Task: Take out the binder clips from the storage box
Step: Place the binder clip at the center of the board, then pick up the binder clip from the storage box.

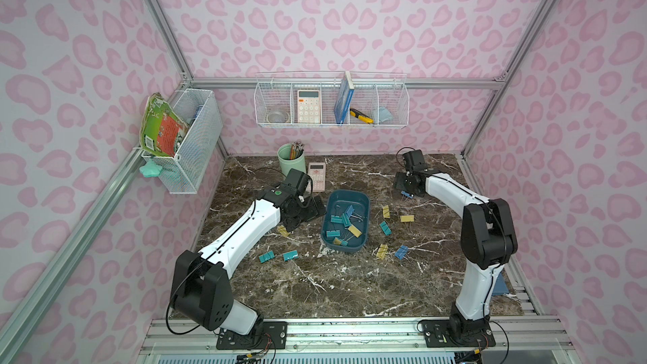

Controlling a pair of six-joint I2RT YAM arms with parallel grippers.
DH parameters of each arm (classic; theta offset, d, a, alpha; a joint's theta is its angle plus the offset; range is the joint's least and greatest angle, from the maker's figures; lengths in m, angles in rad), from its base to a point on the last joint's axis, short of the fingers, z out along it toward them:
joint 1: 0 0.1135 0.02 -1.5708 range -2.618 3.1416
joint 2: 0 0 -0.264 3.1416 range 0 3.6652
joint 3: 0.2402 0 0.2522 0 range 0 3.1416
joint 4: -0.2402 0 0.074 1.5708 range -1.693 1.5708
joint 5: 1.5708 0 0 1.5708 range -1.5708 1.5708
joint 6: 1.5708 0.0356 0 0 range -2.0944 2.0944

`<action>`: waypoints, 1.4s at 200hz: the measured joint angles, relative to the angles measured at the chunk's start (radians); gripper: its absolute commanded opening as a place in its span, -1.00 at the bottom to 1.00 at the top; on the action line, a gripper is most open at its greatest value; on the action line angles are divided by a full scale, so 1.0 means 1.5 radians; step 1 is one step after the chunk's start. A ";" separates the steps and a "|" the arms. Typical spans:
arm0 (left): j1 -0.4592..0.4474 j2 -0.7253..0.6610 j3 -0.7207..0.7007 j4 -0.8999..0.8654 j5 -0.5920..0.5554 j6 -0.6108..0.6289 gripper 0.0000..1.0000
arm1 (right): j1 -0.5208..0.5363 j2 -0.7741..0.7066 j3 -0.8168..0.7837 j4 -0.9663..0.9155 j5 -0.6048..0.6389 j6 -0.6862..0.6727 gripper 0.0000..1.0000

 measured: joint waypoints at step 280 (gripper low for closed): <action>0.004 -0.221 -0.109 -0.114 -0.208 -0.016 0.99 | 0.279 0.260 0.248 -0.112 -0.217 0.095 -0.67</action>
